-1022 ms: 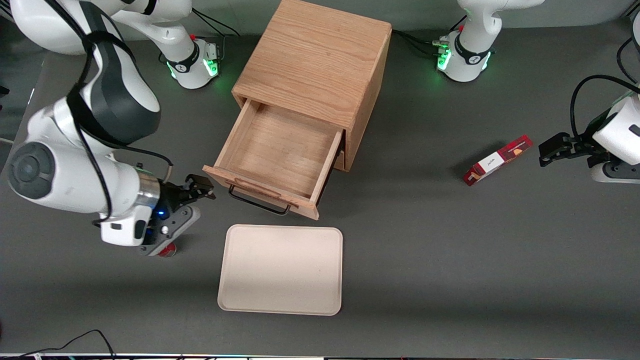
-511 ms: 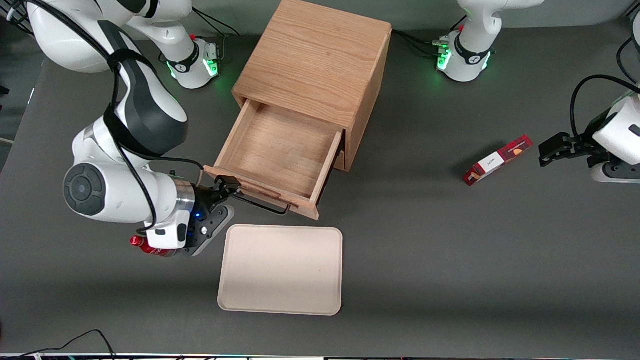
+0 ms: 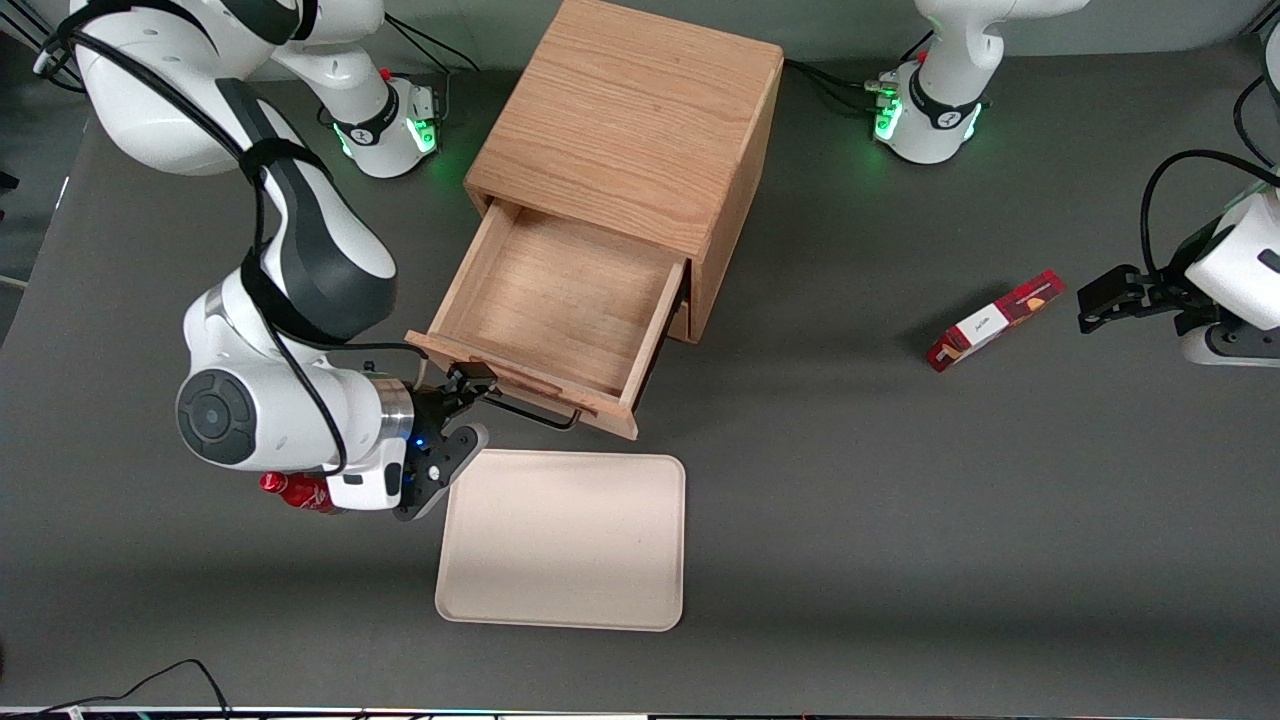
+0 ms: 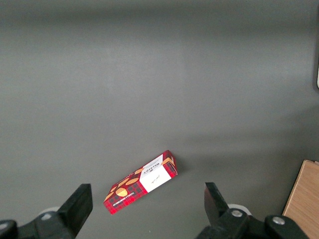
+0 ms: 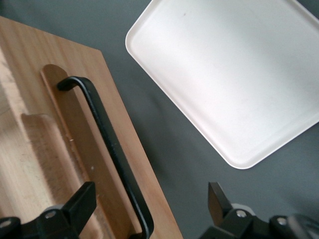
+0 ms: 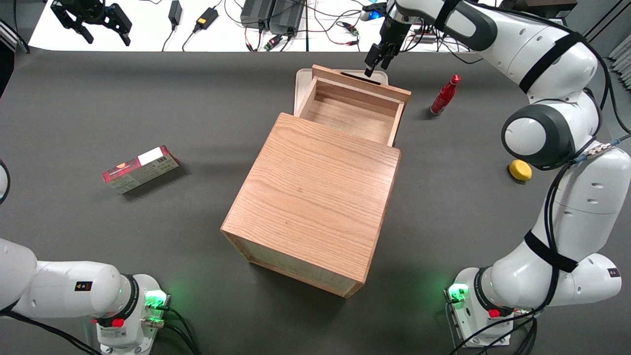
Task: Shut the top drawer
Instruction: 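Position the right gripper against the drawer front beside the black handle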
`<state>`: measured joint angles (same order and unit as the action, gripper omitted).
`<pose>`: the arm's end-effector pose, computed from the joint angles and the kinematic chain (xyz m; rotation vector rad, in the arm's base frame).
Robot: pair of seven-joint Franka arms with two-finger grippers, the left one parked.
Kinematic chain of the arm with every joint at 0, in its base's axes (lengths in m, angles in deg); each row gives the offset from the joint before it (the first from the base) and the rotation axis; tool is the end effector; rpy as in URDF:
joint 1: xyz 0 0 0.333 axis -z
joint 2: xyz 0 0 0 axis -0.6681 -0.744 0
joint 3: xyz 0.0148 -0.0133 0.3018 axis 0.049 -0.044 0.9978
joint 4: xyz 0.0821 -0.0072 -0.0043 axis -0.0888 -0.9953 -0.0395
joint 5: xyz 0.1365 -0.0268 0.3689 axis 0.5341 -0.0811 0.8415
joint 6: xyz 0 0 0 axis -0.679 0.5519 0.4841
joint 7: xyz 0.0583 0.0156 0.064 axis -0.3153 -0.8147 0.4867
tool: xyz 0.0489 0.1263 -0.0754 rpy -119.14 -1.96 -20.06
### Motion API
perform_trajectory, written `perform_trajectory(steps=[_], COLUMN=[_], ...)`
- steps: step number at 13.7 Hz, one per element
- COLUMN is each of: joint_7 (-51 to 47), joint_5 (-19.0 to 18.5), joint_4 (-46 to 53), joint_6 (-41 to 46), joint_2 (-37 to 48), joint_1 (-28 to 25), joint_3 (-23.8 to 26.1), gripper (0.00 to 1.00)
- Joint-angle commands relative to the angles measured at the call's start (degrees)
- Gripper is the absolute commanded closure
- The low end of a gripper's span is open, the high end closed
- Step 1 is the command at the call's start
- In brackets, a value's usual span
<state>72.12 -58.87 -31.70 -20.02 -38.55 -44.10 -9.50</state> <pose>0.6593 0.2732 0.3620 -2.6249 -1.0177 0.2213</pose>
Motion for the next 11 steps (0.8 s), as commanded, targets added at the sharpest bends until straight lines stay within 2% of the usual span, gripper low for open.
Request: perform_trajectory(steps=[1,11], joint_7=[1.23,1.23], joint_5=[0.38,-1.1], joint_4=[1.98,0.14], joint_6=[0.29,-1.12], joint_2=[-2.06,-4.17], joint_1=[0.06,-1.16], joint_3=[0.82,0.82], gripper=[0.0,0.0])
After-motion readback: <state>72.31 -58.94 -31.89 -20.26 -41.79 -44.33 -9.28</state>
